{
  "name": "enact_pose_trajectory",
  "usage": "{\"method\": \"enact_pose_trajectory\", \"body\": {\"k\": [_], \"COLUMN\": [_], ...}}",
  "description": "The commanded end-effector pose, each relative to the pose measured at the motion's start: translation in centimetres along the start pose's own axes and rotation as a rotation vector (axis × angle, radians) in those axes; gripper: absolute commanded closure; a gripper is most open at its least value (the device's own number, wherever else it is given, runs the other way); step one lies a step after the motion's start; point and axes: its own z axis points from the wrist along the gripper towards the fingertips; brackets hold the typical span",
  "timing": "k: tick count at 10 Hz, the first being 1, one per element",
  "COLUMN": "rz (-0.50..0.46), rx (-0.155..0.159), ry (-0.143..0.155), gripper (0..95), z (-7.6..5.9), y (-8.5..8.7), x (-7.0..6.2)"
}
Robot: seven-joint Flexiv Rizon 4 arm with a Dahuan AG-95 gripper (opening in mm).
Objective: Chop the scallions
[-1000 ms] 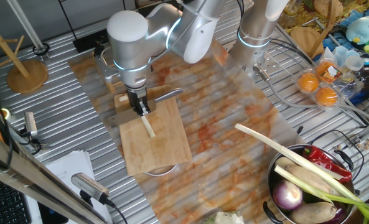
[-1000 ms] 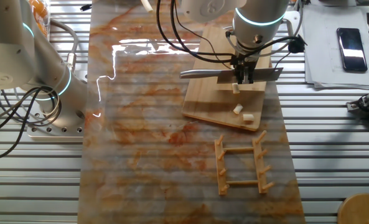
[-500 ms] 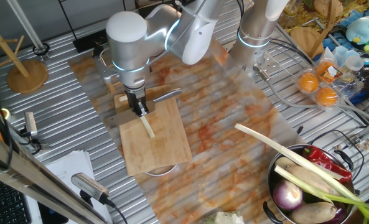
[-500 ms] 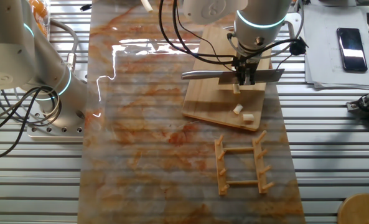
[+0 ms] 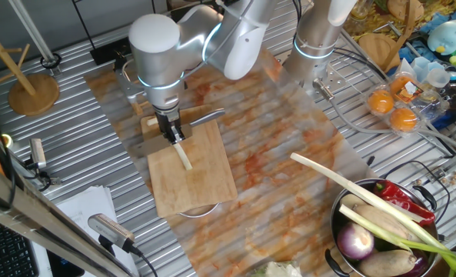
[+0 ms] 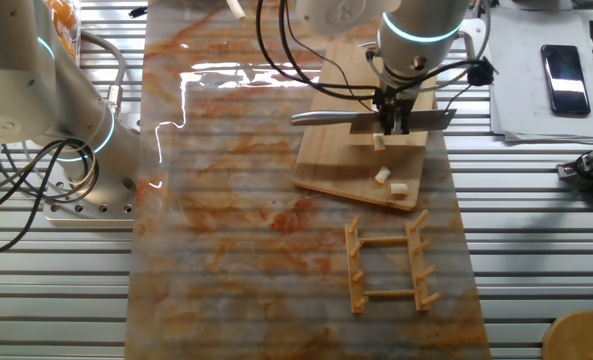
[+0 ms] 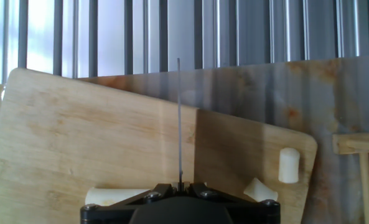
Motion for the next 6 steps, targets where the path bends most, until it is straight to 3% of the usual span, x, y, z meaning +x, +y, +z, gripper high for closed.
{"method": "enact_pose_trajectory", "body": {"k": [1, 6], "rz": [-0.008, -0.013], "rx": [0.001, -0.003], "ry": [-0.004, -0.008], "gripper": [95.0, 95.0], "z": [0.01, 0.43], "y": [-0.24, -0.41], "x": [0.29, 0.46]}}
